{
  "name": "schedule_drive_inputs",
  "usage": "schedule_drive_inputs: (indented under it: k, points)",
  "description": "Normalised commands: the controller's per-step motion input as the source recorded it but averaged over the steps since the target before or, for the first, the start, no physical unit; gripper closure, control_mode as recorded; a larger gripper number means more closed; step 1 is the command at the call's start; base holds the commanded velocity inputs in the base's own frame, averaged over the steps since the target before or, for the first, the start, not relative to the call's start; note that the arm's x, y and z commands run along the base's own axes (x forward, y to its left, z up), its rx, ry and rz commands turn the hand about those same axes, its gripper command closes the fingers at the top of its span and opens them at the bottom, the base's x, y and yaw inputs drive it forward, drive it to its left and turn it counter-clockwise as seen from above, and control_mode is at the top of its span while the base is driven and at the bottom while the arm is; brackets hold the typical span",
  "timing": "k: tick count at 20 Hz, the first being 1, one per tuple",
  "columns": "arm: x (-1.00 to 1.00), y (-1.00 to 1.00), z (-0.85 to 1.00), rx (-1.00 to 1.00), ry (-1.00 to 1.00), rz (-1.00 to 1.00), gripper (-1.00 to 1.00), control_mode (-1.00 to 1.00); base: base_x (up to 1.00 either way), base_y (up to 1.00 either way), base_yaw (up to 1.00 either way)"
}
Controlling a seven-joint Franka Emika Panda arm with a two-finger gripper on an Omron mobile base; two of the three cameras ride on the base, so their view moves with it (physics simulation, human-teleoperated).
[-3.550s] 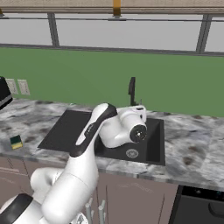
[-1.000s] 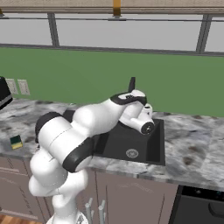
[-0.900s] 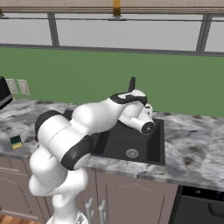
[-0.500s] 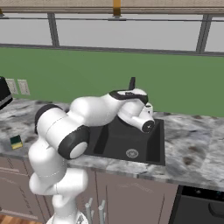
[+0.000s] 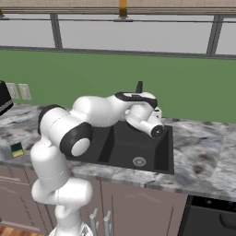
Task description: Soak the sponge with water for a few seconds and then drop it inside the sink.
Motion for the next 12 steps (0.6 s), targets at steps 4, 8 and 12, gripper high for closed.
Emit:
schedule_drive_inputs:
  k: [4,8,12]
  points:
    - [0.08,0.0,0.0,0.01,0.0,0.0,-1.0,-1.0,0.0,0.0,0.0]
    - [0.14,0.0,-0.06,0.0,0.0,0.0,-1.0,-1.0,0.0,0.0,0.0]
    - [0.16,0.0,-0.08,0.0,0.0,0.0,-1.0,-1.0,0.0,0.0,0.0]
